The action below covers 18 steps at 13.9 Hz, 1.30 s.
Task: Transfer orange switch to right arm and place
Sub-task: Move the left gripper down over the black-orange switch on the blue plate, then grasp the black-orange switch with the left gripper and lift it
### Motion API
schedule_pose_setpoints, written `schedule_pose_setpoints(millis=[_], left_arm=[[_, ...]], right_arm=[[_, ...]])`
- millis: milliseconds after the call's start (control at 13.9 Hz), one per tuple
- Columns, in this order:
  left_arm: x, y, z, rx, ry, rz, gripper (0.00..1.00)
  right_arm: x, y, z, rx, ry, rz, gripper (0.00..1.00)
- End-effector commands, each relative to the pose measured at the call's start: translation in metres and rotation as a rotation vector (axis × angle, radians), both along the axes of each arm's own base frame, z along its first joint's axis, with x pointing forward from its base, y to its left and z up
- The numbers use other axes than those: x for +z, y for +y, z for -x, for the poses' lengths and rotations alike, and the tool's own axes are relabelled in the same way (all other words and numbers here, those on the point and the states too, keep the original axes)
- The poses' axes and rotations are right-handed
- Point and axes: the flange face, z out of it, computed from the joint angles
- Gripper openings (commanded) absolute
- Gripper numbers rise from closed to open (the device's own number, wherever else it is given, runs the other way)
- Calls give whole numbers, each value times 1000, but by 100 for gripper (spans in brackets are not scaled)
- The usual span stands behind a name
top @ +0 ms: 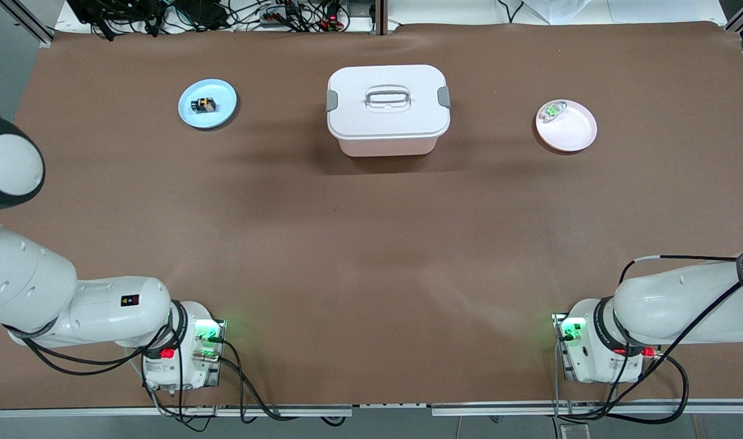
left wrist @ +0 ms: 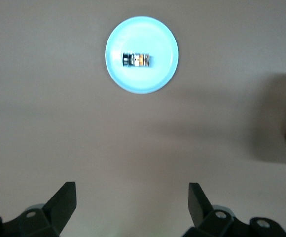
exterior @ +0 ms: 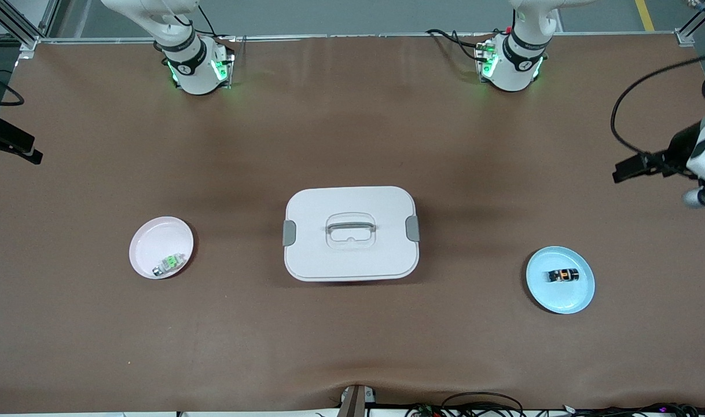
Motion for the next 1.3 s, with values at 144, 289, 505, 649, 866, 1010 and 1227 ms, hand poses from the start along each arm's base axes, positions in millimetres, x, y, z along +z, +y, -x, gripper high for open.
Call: schedule_pose_setpoints(millis=[144, 289, 505, 649, 866, 1010, 1227], left_arm=[[-69, 6, -45, -7, -12, 17, 100], [-90, 7, -56, -6, -29, 21, 100], [-119, 11, -69, -7, -36, 26, 100], [-143, 12, -78, -60, -49, 35, 100], [-174, 11, -86, -76, -41, 42, 100], [-199, 9, -89, -79, -23, 46, 100], [-235, 3, -97, -89, -43, 52, 100]], right_arm=[[3, 0, 5, -14, -3, 11, 100], [3, -1, 5, -16, -5, 11, 100], [4, 0, 6, -14, -3, 10, 100], [3, -1, 5, -16, -5, 11, 100], [4, -3, 4, -17, -18, 14, 100], [3, -5, 3, -22, -17, 14, 100], [2, -10, 3, -31, -12, 10, 100]])
